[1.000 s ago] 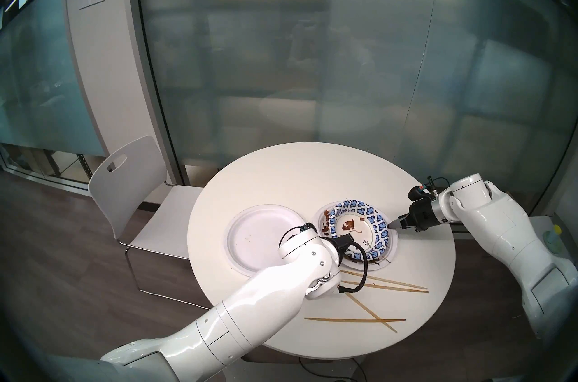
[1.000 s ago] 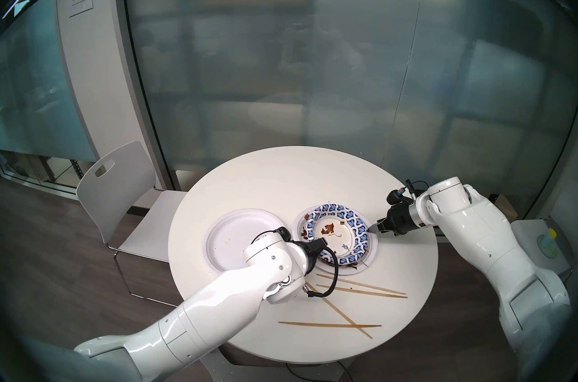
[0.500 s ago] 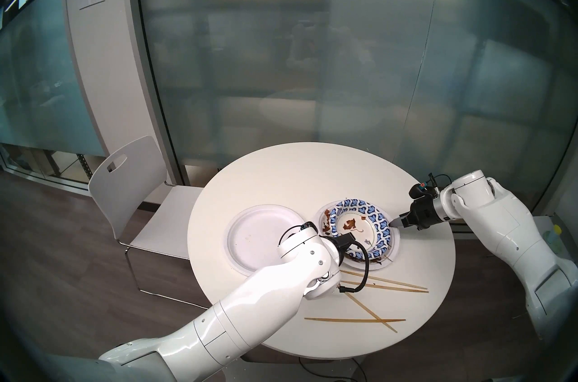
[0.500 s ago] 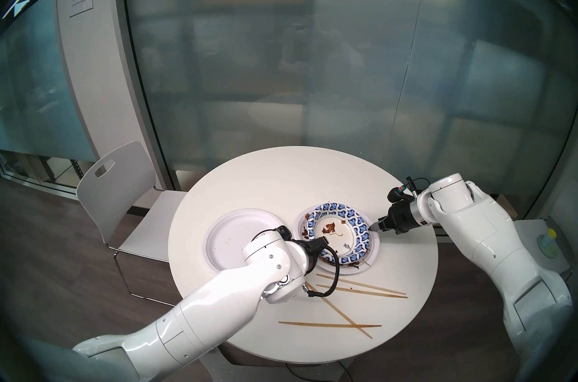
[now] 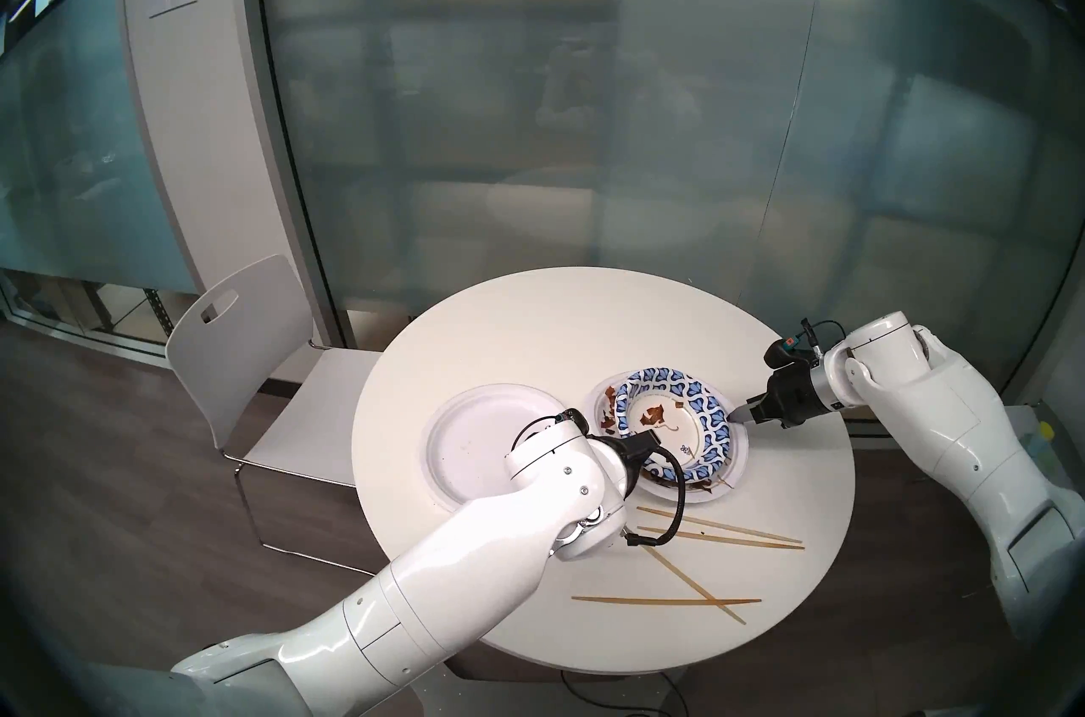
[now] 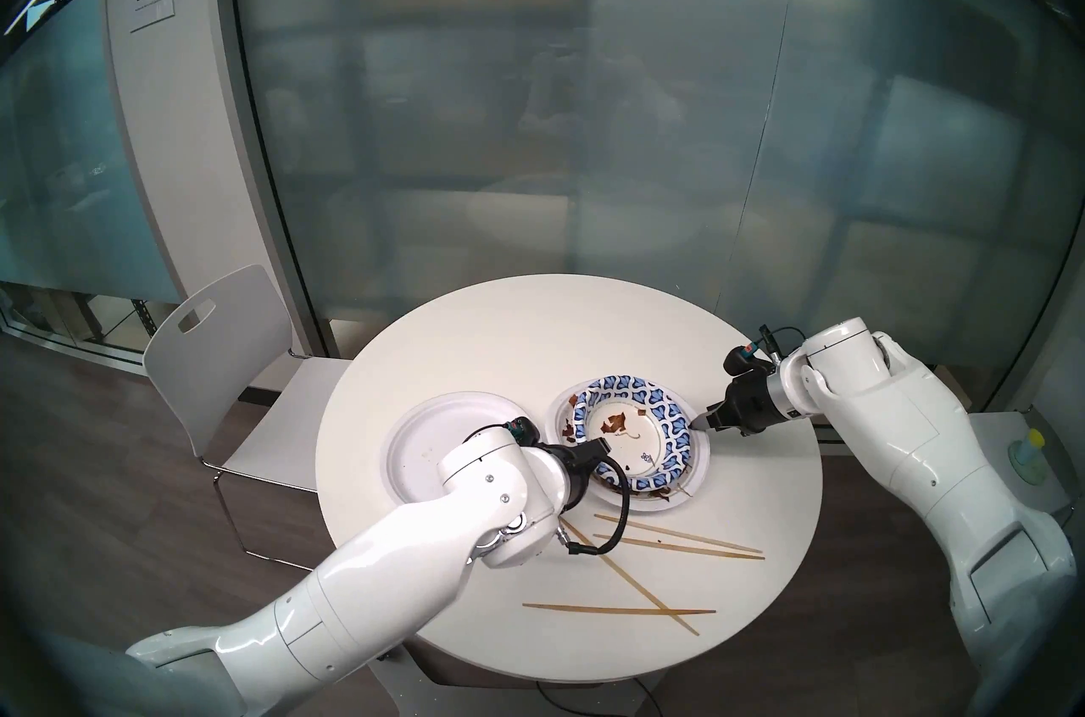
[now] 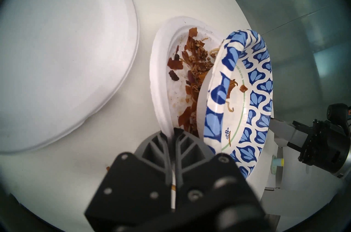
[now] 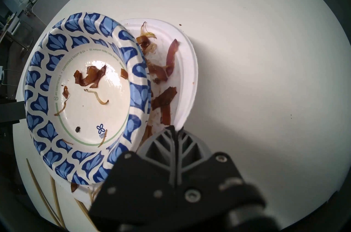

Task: Stack the plates into one stack

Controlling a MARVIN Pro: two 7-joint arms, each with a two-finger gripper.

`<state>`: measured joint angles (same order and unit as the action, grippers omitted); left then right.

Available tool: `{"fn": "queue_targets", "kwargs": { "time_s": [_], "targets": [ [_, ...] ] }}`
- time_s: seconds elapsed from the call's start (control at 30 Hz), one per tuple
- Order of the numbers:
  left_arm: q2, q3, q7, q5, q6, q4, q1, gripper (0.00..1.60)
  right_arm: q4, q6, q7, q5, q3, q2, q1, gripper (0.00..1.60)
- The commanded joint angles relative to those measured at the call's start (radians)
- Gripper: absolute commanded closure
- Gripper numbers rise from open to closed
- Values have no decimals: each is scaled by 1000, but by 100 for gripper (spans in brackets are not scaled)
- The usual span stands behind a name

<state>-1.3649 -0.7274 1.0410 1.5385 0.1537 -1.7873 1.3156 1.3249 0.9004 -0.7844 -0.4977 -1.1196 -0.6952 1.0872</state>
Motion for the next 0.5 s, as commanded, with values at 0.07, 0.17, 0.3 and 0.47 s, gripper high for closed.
{"fn": "queue_targets", "kwargs": {
  "time_s": [0.07,0.17,0.3,0.47],
  "targets": [
    [26,-22,-4,20,7,-96,8,160,81,12,1,-6,-9,-9,-16,160],
    [47,-33,-4,34,10,-119,20,160,101,20,5,-3,-10,-12,-20,160],
    [66,-44,-5,47,13,-146,32,160,121,25,5,-1,-10,-12,-22,160],
    [87,-56,-8,51,12,-170,46,160,133,27,0,2,-4,-20,-27,160]
  ]
}}
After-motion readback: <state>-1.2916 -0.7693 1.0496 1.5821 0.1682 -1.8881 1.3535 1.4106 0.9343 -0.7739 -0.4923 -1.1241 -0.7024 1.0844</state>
